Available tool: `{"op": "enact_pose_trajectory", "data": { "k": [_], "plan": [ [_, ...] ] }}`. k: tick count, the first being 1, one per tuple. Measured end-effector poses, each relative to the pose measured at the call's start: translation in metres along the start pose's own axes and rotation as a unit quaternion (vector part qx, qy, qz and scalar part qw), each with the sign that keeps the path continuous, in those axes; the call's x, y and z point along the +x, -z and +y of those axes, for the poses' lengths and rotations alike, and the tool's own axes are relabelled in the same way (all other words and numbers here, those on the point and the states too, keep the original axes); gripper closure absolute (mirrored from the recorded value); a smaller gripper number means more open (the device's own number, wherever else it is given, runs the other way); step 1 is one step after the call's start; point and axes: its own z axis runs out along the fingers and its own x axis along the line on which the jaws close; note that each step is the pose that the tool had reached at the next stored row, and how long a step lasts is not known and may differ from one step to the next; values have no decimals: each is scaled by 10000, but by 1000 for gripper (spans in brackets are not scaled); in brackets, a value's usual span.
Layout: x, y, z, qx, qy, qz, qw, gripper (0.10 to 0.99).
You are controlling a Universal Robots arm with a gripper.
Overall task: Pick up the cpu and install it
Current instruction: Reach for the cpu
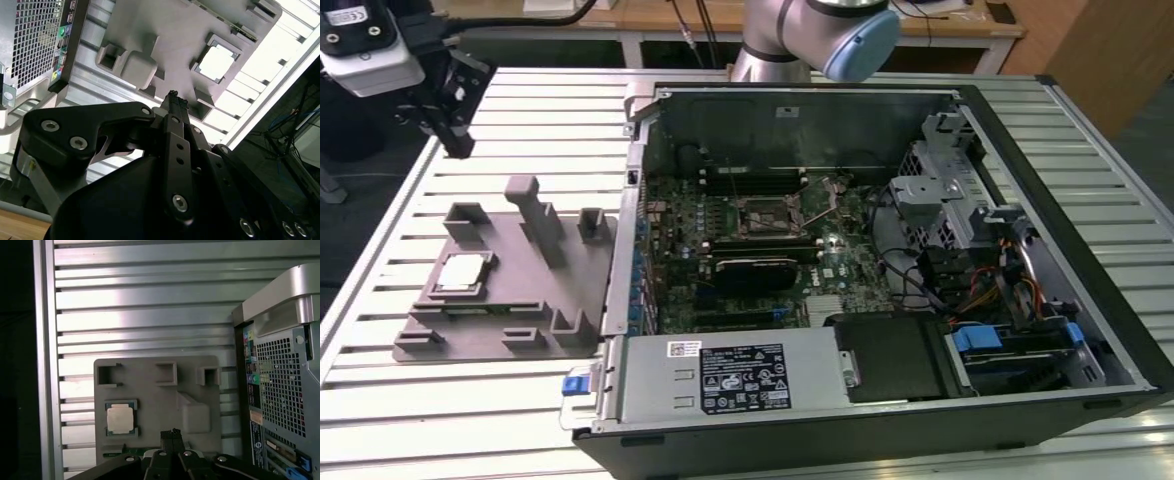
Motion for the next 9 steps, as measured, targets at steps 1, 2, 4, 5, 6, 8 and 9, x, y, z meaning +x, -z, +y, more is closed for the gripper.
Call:
{"op": "enact_pose_trajectory", "data": {
  "k": [1,2,4,5,6,8,9],
  "plan": [
    [10,-6,-1,0,0,0,10000,980],
    [21,-11,-2,0,0,0,10000,980],
    [41,-22,-4,0,0,0,10000,980],
    [52,-28,-5,0,0,0,10000,980],
    [62,-34,-6,0,0,0,10000,980],
    [82,-44,-8,0,0,0,10000,980],
    [92,-49,-9,0,0,0,10000,980]
  ]
}}
